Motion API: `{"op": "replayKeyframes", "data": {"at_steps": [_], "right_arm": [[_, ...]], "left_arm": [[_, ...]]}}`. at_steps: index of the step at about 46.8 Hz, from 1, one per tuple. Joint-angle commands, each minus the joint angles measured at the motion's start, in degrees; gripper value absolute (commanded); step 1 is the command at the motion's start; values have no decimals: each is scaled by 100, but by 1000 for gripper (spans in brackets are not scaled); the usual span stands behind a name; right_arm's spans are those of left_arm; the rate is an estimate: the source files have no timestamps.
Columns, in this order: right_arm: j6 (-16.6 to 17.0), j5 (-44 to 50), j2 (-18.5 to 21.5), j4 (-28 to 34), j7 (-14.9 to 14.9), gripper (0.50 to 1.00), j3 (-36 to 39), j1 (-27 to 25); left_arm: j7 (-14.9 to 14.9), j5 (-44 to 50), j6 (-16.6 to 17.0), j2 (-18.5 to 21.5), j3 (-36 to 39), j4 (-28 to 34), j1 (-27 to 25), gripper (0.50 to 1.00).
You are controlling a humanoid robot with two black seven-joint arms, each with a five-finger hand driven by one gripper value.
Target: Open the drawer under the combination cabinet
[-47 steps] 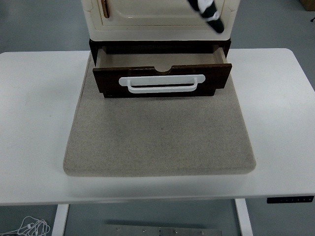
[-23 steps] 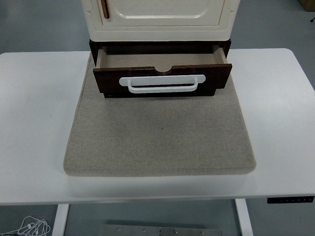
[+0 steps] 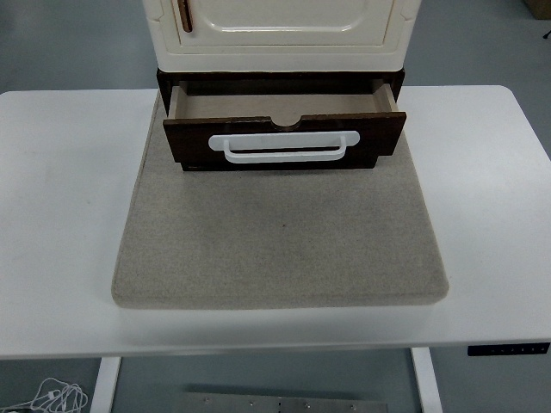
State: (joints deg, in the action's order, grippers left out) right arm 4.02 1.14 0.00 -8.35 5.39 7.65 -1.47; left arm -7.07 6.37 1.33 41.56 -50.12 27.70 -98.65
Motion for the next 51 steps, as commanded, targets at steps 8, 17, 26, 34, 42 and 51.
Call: {"op": "replayKeyframes", "data": {"at_steps": [8, 17, 26, 34, 42, 51], "right_arm": [[-7, 0, 0, 0, -3, 928, 0, -3], [2, 0, 0, 0, -3, 926, -9, -3], [-7, 0, 0, 0, 6, 928, 0, -3], [-7, 0, 0, 0, -12, 926, 0, -12], [-7, 0, 0, 0, -12, 926, -9, -3], [-7, -9, 0, 0, -12, 926, 0, -3]], "left_arm": [[-40, 128, -10, -78, -24, -247, 1083, 1000], [65, 154, -62, -455, -77, -361, 1831, 1000], [241, 163, -501, -631, -86, -379, 2639, 1000], [531, 251, -1073, -983, -95, -458, 3149, 1000], [540, 655, -1205, -1334, -95, -467, 3659, 1000], [663, 927, -1249, -1765, -95, -458, 3862, 1000]]}}
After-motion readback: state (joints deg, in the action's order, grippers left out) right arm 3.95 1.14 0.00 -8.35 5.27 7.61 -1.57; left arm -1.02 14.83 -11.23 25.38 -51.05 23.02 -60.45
